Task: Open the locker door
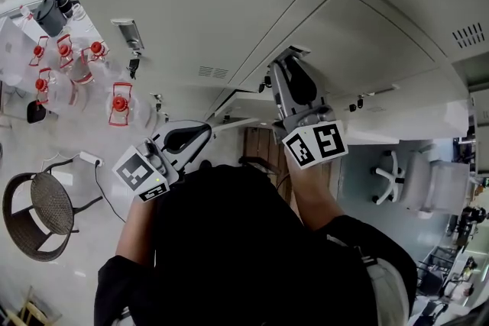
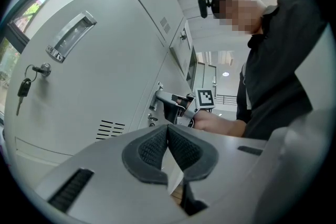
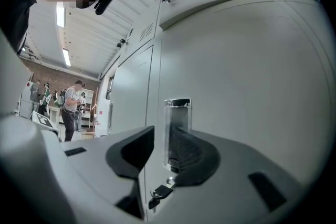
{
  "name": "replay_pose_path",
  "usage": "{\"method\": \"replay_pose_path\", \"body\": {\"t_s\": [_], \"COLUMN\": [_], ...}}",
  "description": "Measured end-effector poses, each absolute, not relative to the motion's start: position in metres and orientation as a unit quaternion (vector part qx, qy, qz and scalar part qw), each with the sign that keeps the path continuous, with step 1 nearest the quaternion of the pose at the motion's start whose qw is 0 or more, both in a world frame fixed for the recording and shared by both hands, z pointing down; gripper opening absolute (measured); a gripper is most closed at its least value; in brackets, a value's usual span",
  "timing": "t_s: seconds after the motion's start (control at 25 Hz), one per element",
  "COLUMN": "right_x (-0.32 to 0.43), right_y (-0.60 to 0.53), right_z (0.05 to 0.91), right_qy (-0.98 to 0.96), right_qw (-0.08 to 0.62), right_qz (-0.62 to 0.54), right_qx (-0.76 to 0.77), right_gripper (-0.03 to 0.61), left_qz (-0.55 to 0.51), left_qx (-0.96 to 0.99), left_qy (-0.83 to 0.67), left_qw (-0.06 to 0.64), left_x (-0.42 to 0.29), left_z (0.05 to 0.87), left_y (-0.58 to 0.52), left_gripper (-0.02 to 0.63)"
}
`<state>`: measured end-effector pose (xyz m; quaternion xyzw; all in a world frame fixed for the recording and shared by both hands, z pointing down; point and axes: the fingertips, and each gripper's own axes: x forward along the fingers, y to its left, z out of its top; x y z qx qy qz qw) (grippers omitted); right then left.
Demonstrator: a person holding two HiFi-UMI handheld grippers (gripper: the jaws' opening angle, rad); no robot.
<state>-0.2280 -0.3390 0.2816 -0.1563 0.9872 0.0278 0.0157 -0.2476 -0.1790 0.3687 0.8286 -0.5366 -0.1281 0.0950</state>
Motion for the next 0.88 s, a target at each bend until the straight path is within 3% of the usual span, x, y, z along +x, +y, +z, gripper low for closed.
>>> {"method": "replay_pose_path", "body": {"t_s": [0.6, 0.88], "right_x": [-0.231, -0.222], "right_y": [-0.335, -0.329], "right_z": [0.287, 0.287], "right_qy": [0.988, 0.986], "right_qw": [0.013, 0.015], "right_qz": [0.018, 0.02], "right_qx": [-0.156, -0.165], "right_gripper": [0.104, 0.069], "left_qz": [-0.126, -0.127], "left_qx": [0.829, 0.835], "left_qy": [-0.535, -0.525], "left_qw": [0.102, 0.104], "left_x": [-0.249, -0.245], "left_z": [0.371, 0.372], "left_y": [-0.168, -0.164], "left_gripper": [0.015, 0.015]}}
